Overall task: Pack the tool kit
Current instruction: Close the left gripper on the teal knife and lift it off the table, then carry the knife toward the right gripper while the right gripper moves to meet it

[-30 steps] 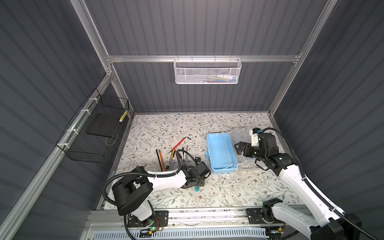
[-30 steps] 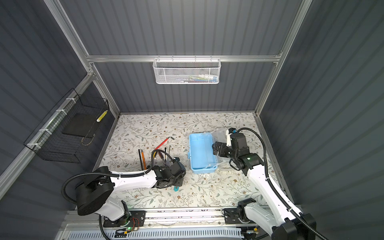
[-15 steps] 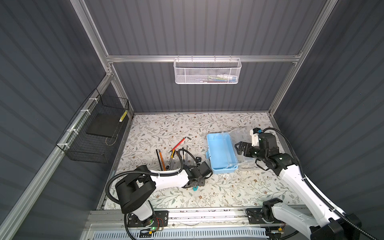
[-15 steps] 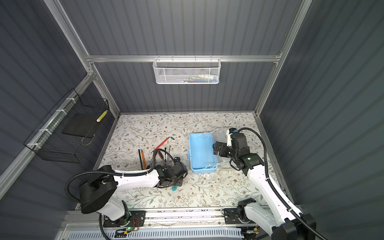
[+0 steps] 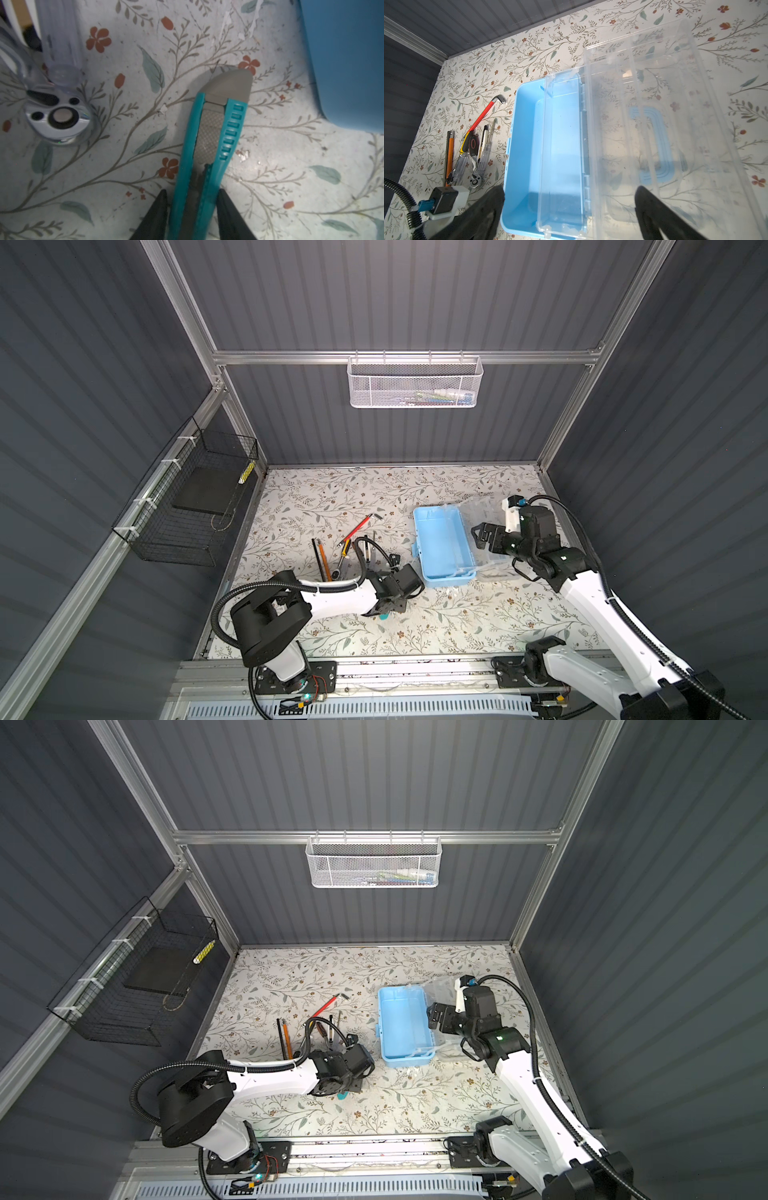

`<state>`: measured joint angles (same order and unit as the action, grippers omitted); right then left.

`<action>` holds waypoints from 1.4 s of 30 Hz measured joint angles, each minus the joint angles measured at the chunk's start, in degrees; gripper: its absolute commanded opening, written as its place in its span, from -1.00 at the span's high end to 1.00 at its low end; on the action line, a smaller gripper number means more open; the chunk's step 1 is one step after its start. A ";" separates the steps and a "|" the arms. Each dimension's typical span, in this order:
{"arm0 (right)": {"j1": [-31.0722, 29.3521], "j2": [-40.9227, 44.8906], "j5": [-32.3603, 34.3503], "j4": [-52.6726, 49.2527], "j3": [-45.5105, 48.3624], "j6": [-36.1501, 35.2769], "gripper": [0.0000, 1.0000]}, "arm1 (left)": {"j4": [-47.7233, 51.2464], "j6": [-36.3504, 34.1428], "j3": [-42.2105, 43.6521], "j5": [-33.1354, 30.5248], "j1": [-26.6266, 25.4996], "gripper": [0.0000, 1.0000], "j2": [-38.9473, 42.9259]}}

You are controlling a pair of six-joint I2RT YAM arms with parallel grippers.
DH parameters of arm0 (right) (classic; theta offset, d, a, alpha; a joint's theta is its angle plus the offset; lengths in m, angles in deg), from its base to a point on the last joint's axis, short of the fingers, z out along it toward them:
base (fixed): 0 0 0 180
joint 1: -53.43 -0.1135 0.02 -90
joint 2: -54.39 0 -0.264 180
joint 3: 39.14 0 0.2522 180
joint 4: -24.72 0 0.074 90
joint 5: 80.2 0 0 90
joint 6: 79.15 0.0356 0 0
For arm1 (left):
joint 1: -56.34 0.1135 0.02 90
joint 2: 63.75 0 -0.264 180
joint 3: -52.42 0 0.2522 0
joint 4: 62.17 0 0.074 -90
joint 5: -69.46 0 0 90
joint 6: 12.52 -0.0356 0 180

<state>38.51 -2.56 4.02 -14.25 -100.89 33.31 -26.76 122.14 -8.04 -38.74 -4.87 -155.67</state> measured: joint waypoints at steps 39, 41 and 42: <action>-9.81 -7.32 -9.27 8.57 0.44 10.54 -0.54 | -5.14 -6.01 -6.08 0.87 0.07 0.62 11.67; -10.93 -9.22 -9.53 10.10 0.42 11.23 -0.52 | -5.68 -6.60 -6.80 1.40 0.07 0.62 11.65; -11.43 -10.16 -9.60 10.58 0.42 11.56 -0.51 | -6.34 -6.86 -7.28 1.73 0.07 0.62 11.63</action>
<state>27.08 -12.72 -5.58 -3.67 -100.47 44.87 -33.10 115.28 -15.32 -37.01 -4.80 -144.04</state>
